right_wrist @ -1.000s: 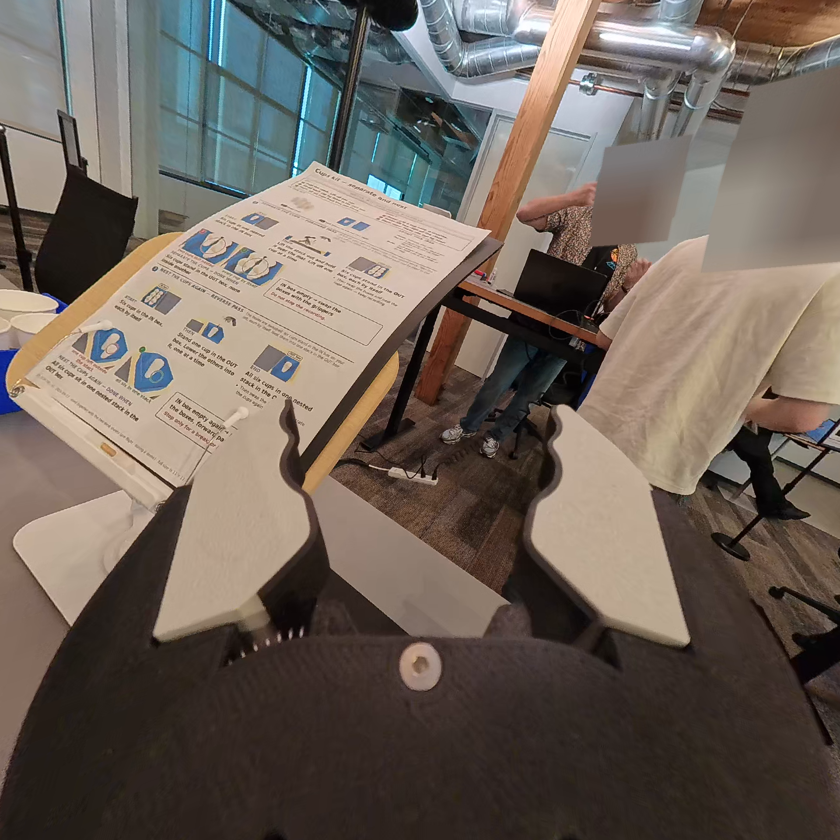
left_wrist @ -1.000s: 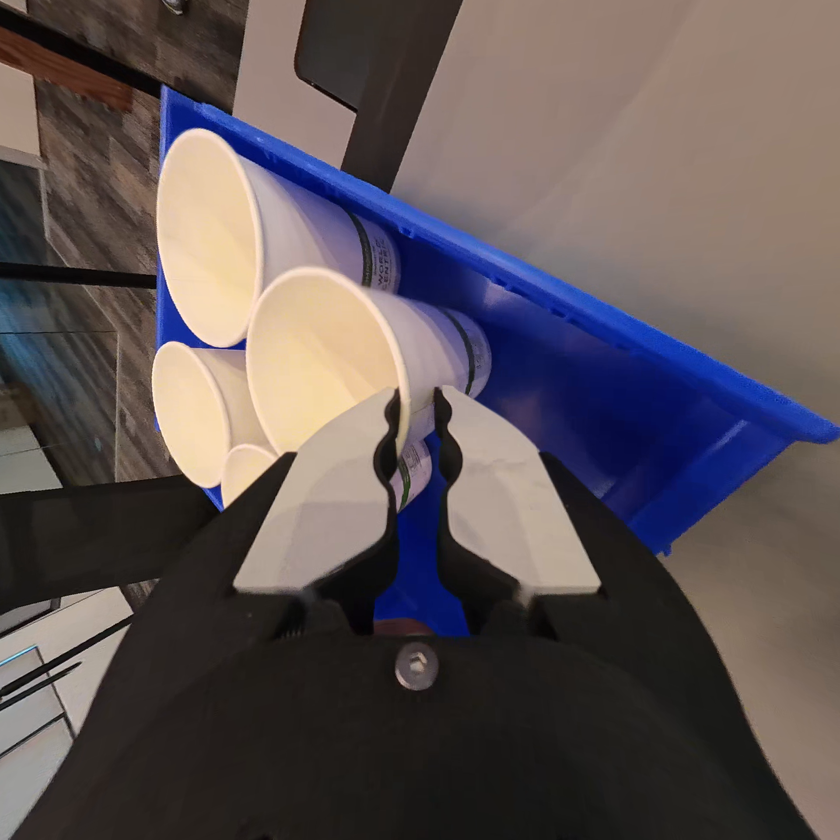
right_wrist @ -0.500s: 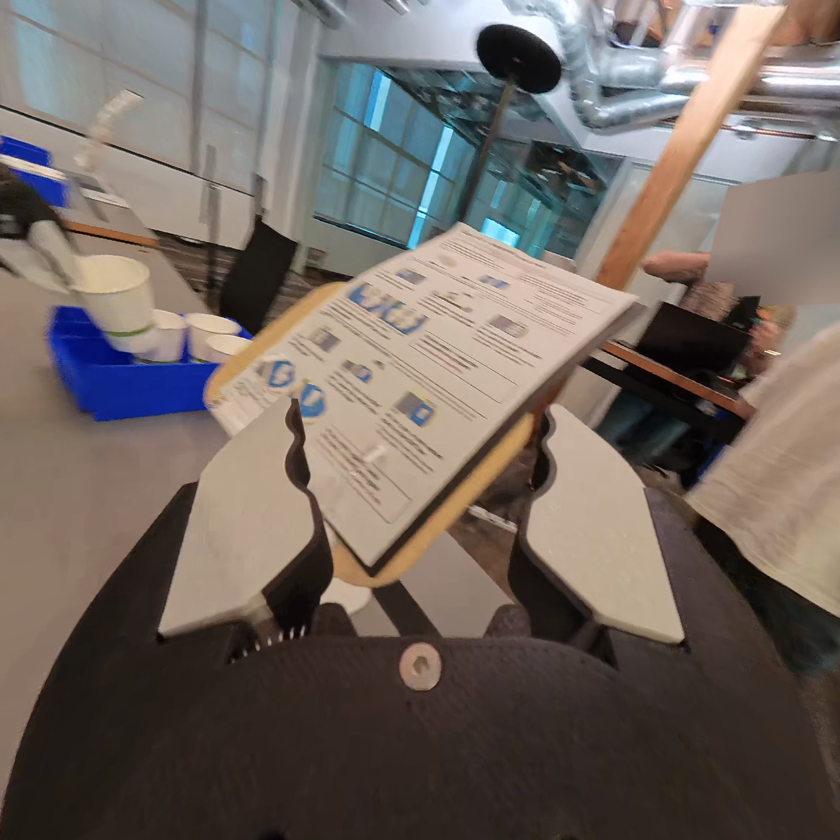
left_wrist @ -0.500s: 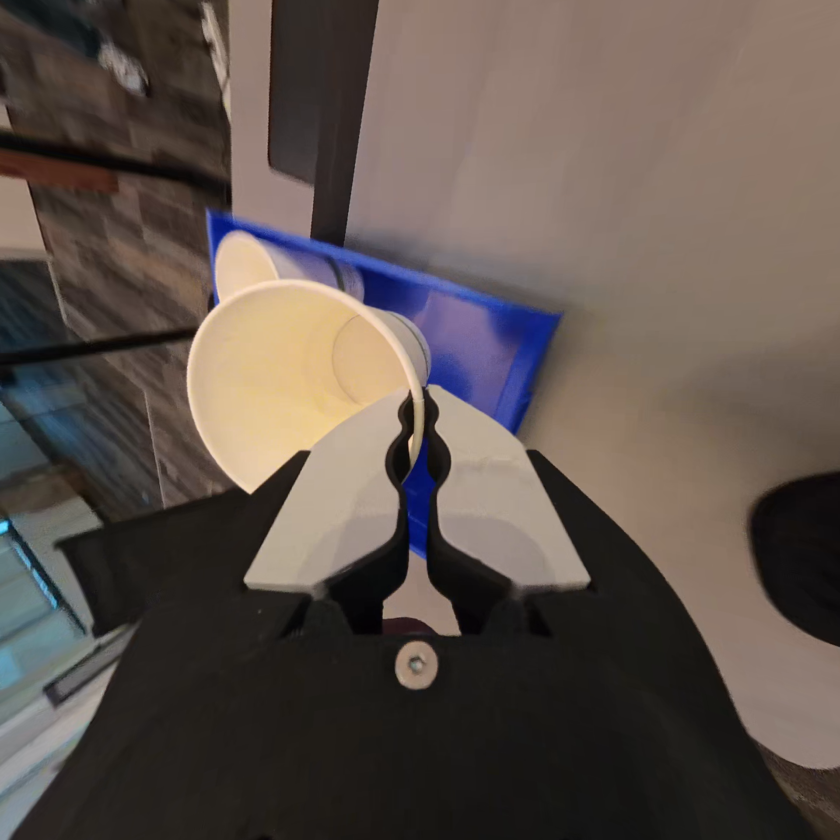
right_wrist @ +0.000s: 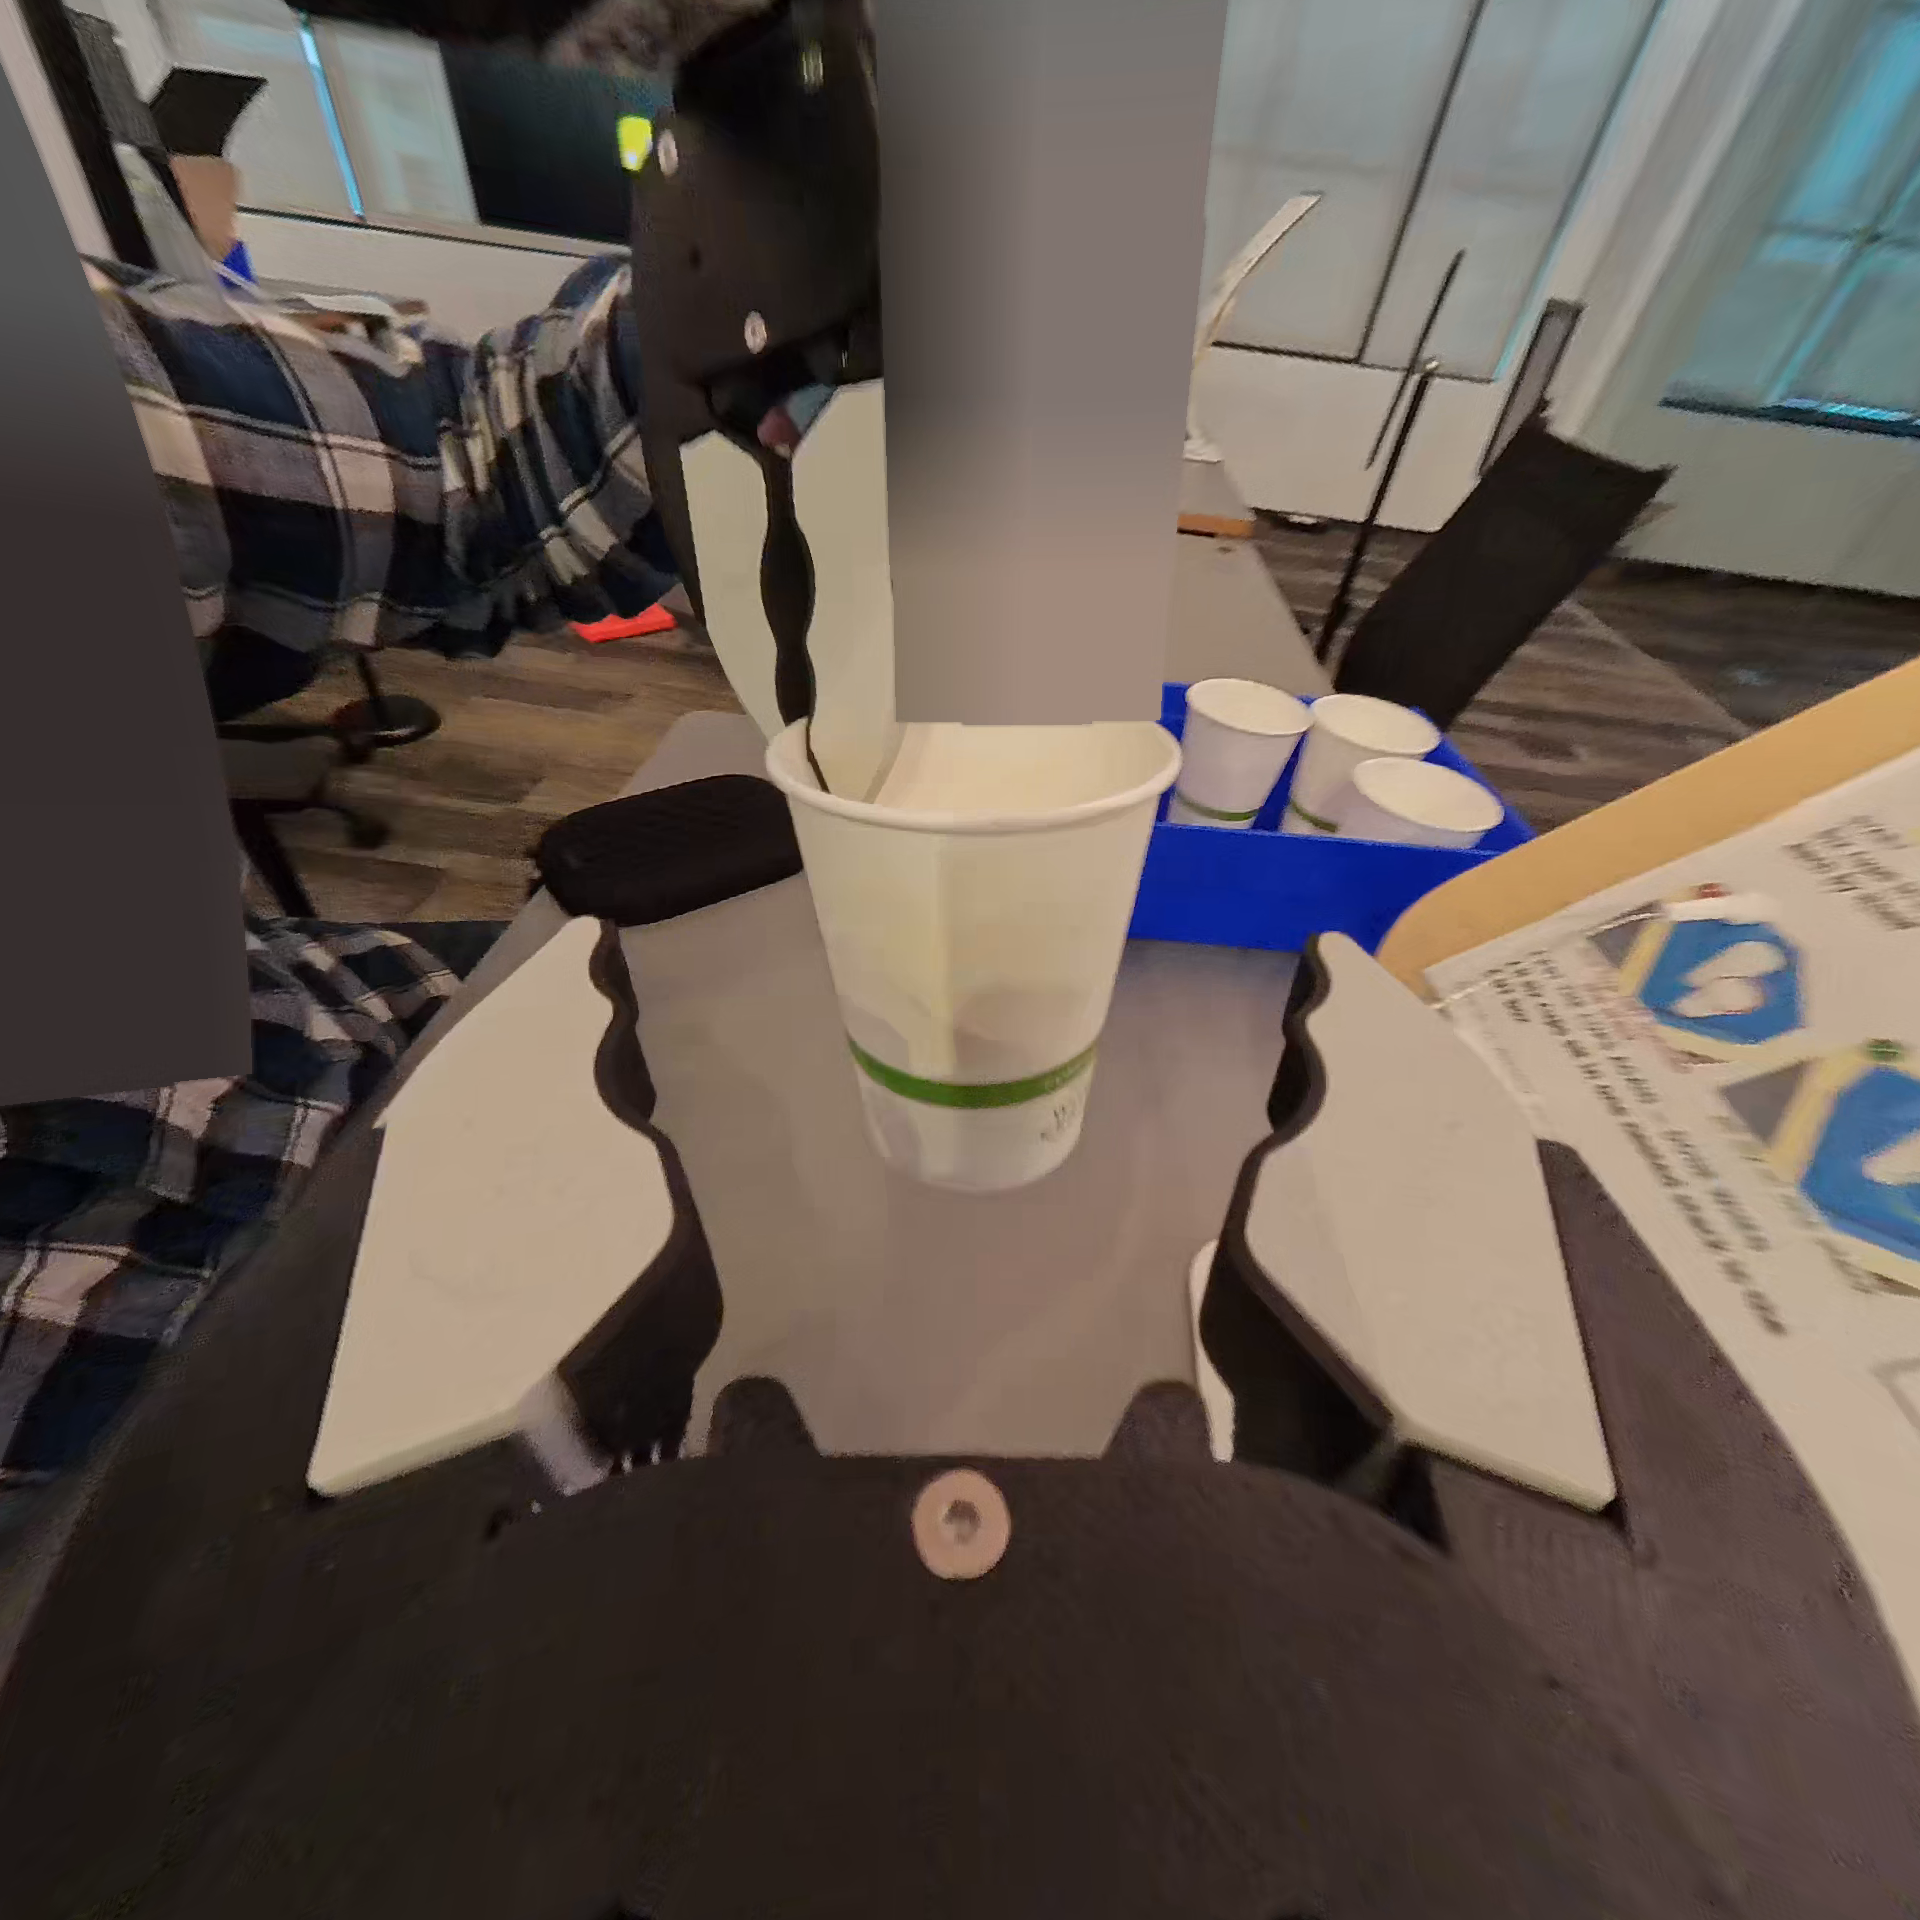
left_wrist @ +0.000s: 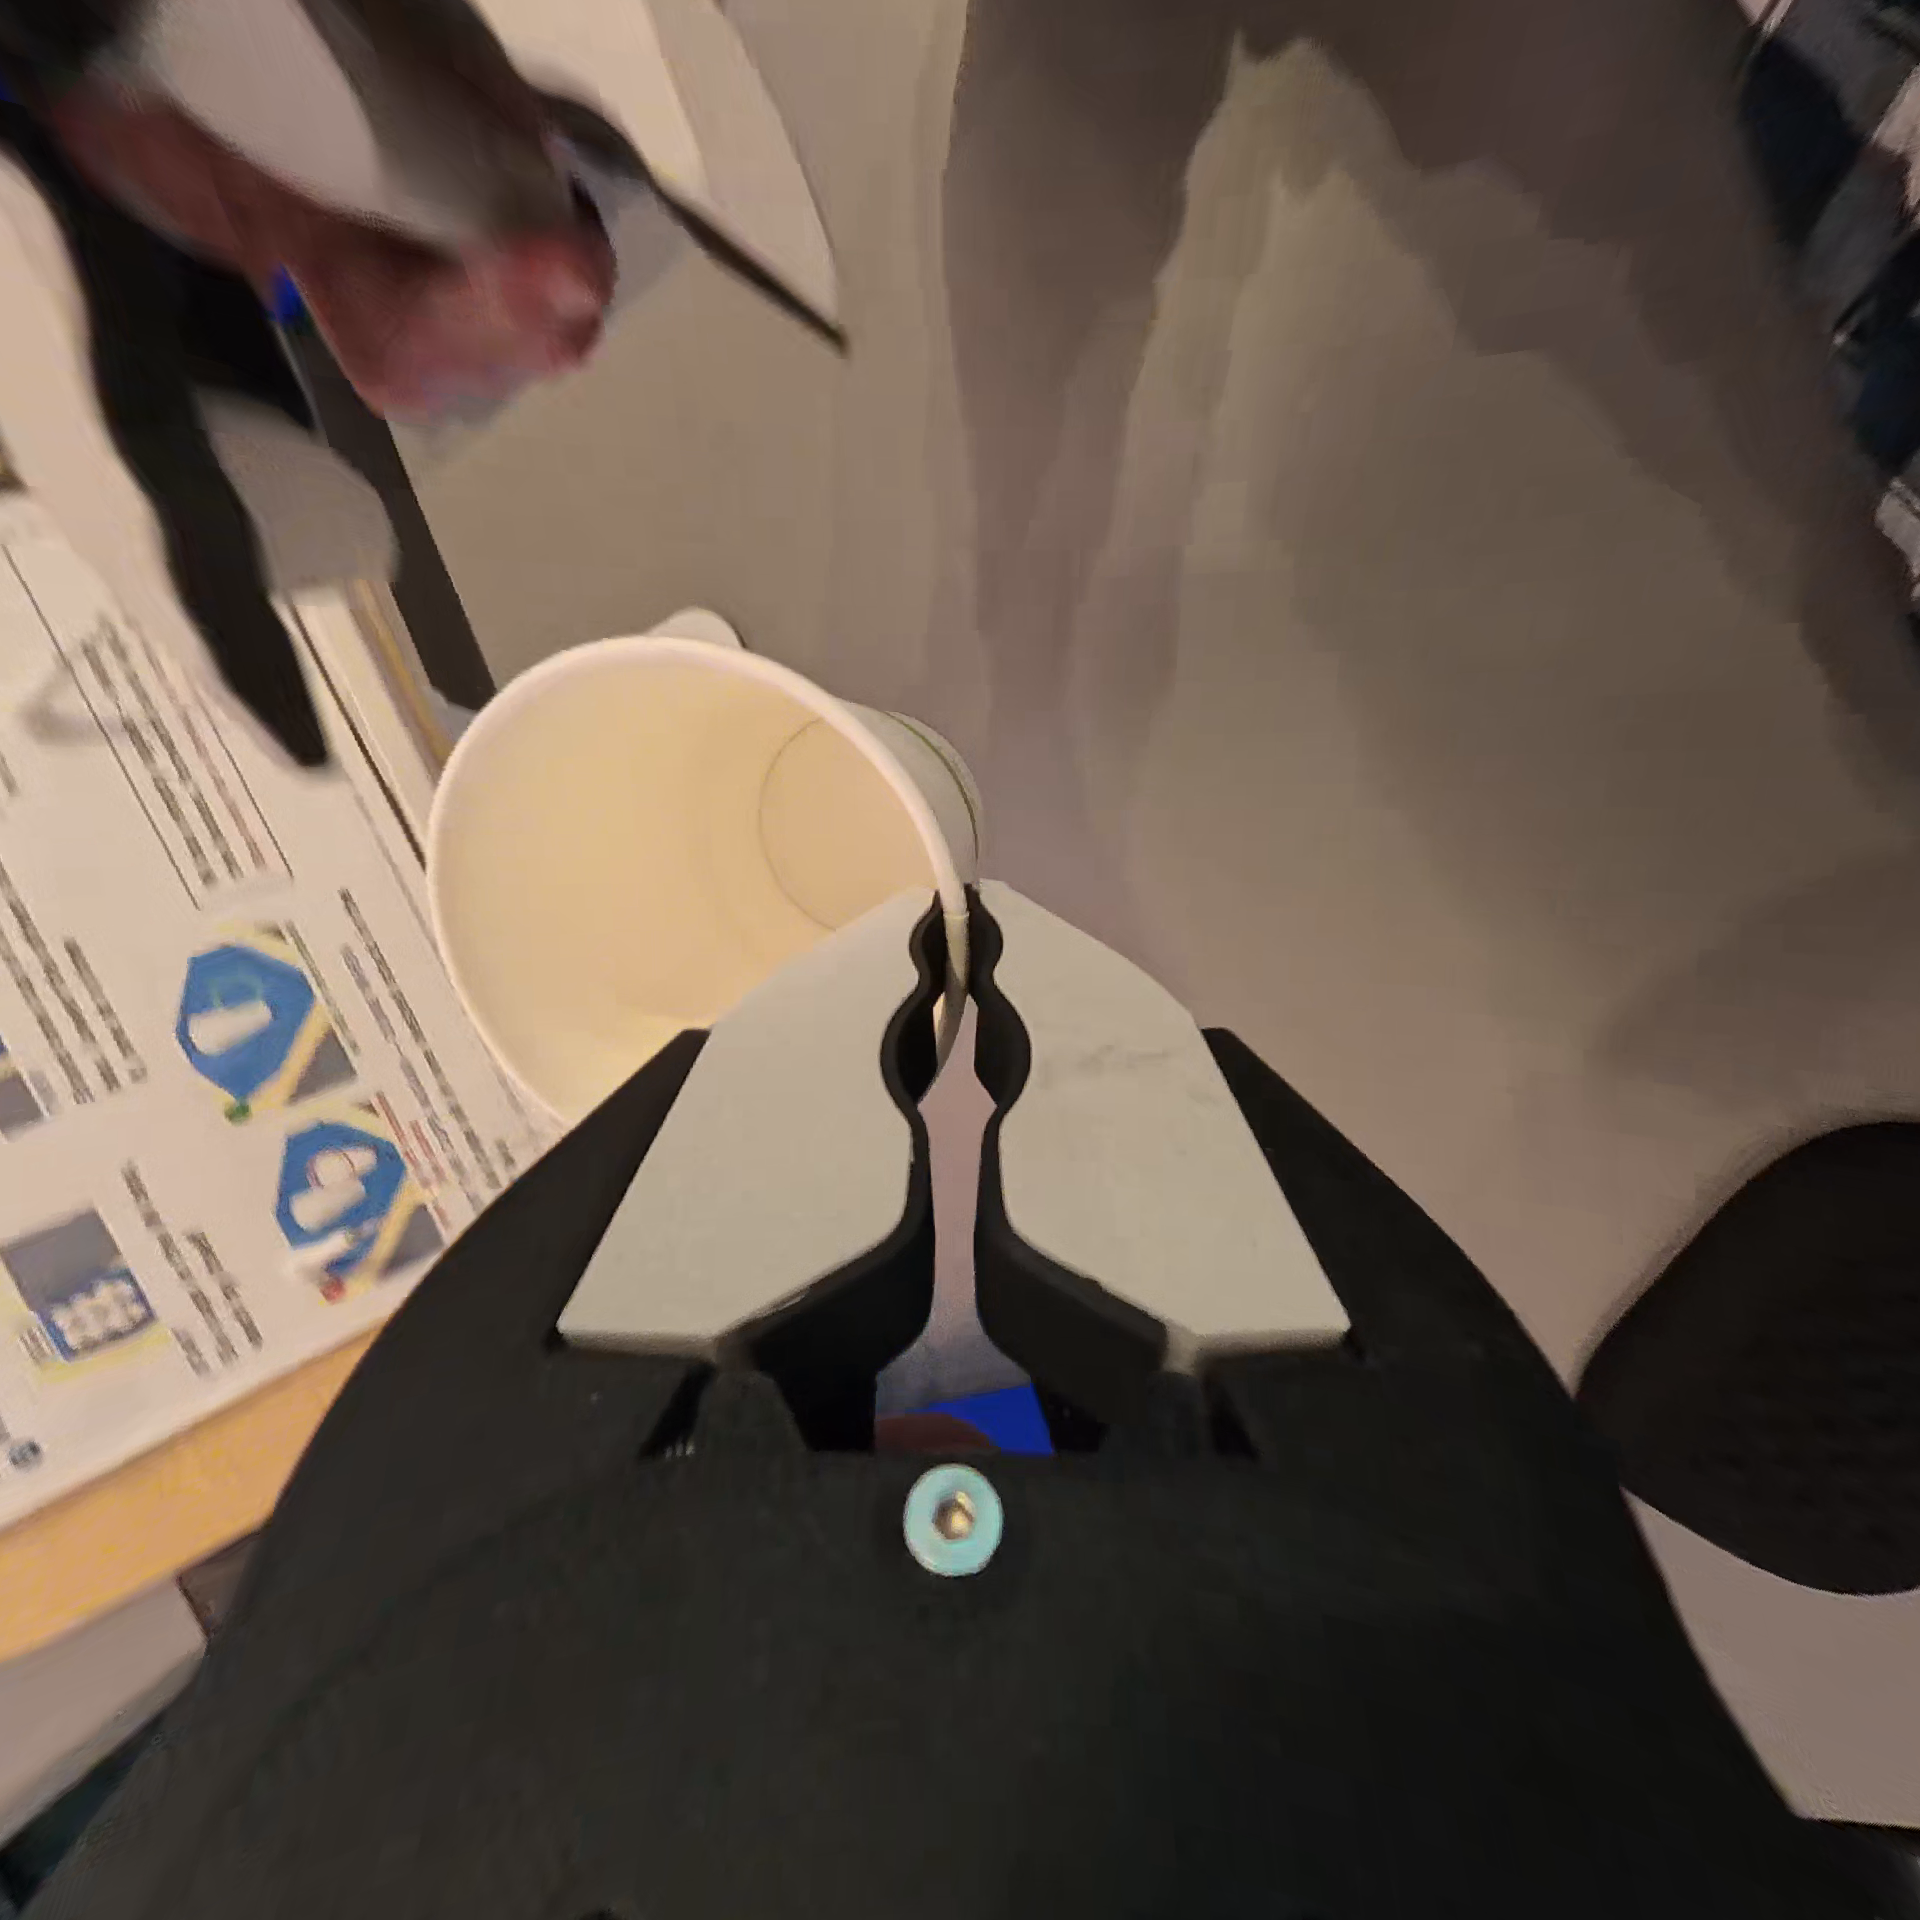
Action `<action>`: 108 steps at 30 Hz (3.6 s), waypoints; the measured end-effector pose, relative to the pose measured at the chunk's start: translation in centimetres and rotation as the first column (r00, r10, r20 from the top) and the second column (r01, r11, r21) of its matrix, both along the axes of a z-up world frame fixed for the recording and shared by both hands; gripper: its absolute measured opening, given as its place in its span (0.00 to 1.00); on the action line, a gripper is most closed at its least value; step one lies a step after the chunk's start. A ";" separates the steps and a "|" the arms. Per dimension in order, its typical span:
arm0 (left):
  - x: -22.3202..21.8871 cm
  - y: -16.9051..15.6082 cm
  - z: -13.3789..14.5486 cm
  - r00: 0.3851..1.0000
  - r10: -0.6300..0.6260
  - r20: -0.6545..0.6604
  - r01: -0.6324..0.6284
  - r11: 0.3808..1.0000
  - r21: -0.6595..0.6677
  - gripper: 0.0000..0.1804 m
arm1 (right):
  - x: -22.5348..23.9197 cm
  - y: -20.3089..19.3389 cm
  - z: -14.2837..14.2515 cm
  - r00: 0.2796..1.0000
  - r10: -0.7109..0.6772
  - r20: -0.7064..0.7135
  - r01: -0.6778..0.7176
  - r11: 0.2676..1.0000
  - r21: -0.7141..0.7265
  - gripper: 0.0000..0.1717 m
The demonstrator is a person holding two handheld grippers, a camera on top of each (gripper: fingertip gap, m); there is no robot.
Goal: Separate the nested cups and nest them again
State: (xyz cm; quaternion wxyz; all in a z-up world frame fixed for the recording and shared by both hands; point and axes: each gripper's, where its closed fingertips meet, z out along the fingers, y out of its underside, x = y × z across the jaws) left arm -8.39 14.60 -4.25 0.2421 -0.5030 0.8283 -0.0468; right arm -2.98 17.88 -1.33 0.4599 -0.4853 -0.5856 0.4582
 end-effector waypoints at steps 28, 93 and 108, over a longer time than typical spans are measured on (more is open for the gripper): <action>4.1 2.0 3.0 0.985 0.062 0.160 -0.076 0.994 0.080 0.34 | 1.0 1.3 0.1 1.000 -0.013 -0.014 0.013 1.000 -0.015 0.57; -32.5 16.7 -6.9 0.389 0.912 0.129 -0.905 0.352 0.239 0.40 | 40.2 20.4 3.9 0.268 -0.930 -0.252 0.963 0.250 0.102 0.60; -38.0 19.4 -14.5 0.252 0.967 -0.031 -0.945 0.253 0.209 0.07 | 35.4 19.0 5.9 0.363 -0.894 -0.261 0.927 0.319 0.197 0.57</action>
